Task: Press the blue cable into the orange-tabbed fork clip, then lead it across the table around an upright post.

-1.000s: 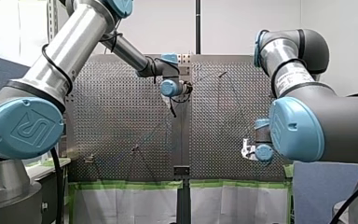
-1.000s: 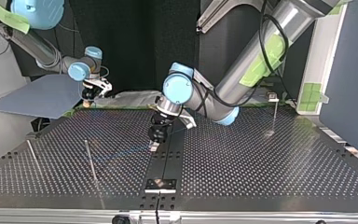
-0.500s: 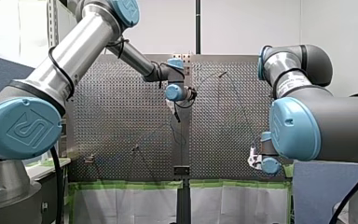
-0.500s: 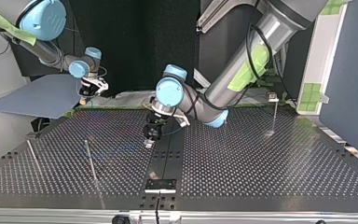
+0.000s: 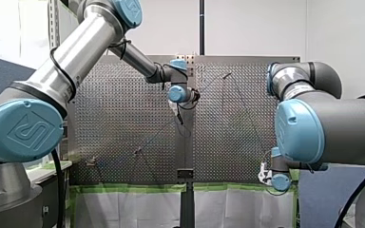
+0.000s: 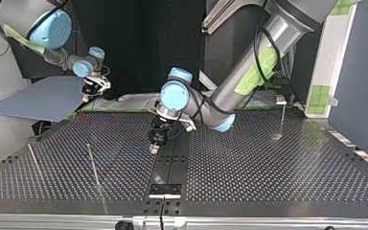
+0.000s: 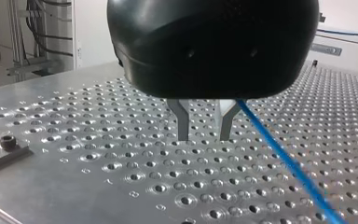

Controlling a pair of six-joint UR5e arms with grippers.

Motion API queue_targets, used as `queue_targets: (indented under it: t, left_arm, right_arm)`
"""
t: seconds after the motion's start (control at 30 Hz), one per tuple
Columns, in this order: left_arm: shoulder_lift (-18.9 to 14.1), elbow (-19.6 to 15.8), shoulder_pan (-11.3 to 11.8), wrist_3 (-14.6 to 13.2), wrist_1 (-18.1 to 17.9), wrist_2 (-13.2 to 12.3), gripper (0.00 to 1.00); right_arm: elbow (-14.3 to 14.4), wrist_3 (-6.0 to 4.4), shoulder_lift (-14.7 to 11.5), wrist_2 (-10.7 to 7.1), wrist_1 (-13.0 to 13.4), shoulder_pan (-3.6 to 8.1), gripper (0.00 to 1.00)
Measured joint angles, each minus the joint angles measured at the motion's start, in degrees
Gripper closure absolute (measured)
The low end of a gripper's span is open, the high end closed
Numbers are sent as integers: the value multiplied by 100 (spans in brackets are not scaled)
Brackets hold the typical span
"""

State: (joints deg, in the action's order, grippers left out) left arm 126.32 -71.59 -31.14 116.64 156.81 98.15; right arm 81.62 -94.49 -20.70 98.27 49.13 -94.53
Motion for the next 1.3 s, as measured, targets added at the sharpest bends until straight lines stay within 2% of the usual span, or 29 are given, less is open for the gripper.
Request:
queue_targets:
  t: [0.17, 0.23, 0.27, 0.3, 0.33, 0.37, 0.43, 0.47, 0.5, 0.57, 0.6, 0.73, 0.93, 1.3]
  left_arm:
    - [0, 3, -5, -5, 2, 9, 67]
    - [1, 3, -17, -7, 10, 2, 58]
    - [0, 1, -26, -10, 26, -7, 58]
    - [0, -1, -33, -14, 42, -20, 53]
    - [0, -3, -41, -18, 58, -37, 42]
    - [-1, -6, -53, -21, 75, -59, 42]
    - [-3, -8, -72, -24, 91, -90, 21]
    - [-5, -8, -86, -26, 97, -107, 21]
    - [-6, -5, -95, -26, 100, -115, 9]
    - [-6, -6, -113, -24, 103, -130, 6]
    - [-7, -8, -121, -23, 104, -135, 0]
    - [-8, -8, -157, 6, 105, -207, 0]
    - [-21, -8, -216, 248, 101, -484, 0]
    - [-139, -3, -259, 741, 79, -1024, 0]
  right_arm:
    - [-11, 4, 249, -18, 3, 13, 100]
    - [-14, 9, 354, -23, -1, 15, 100]
    - [-14, 10, 404, -24, -4, 15, 100]
    - [-15, 12, 455, -24, -7, 15, 100]
    - [-15, 14, 521, -25, -10, 16, 100]
    - [-15, 16, 570, -26, -12, 16, 100]
    - [-16, 19, 682, -26, -16, 17, 100]
    - [-16, 21, 730, -26, -18, 17, 100]
    - [-15, 22, 777, -26, -20, 17, 100]
    - [-15, 24, 877, -26, -23, 17, 100]
    - [-14, 24, 918, -26, -23, 17, 100]
    - [-14, 25, 1138, -26, -20, 17, 100]
    - [-17, 25, 1436, -26, -24, 17, 100]
    - [-55, 27, 1522, -34, -56, 22, 100]
